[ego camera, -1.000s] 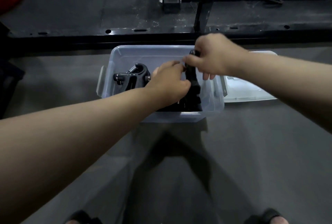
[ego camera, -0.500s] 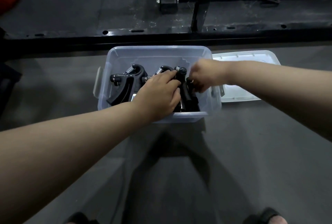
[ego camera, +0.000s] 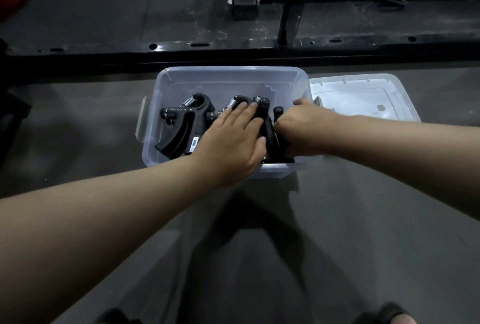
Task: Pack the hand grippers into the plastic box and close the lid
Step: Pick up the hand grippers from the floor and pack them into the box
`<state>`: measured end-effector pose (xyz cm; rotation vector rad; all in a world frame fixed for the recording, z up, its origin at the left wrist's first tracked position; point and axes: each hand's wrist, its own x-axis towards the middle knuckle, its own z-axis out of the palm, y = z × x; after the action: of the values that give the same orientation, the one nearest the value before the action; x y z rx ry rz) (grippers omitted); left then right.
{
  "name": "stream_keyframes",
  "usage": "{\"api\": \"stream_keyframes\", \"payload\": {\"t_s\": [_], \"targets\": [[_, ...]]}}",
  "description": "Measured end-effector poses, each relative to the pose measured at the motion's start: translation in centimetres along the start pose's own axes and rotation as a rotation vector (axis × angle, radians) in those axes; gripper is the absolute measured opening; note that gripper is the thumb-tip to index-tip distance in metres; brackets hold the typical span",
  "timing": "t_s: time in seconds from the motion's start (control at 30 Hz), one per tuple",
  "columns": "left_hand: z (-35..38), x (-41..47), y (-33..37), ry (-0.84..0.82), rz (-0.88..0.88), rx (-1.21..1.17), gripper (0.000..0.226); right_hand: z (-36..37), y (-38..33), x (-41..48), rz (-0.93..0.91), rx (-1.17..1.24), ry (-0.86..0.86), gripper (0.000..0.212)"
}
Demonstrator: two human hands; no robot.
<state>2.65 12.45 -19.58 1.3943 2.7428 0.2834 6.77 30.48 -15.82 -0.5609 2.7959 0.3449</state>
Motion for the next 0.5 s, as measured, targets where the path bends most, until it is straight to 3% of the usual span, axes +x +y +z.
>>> {"api": "stream_keyframes", "payload": {"t_s": [0.13, 0.3, 0.5], "targets": [[-0.1, 0.1, 0.1, 0.044, -0.033, -0.054, 0.06, -0.1, -0.5, -0.5, -0.003, -0.049, -0.225, 0.016], [-0.3, 0.8, 0.4, 0.06, -0.076, -0.094, 0.058, 1.0, -0.4, 0.0, 0.0, 0.038, -0.283, 0.014], [-0.4, 1.2, 0.2, 0.101, -0.065, -0.079, 0.056, 2.1, 0.0, 0.3, 0.016, 0.056, -0.228, 0.028]]}}
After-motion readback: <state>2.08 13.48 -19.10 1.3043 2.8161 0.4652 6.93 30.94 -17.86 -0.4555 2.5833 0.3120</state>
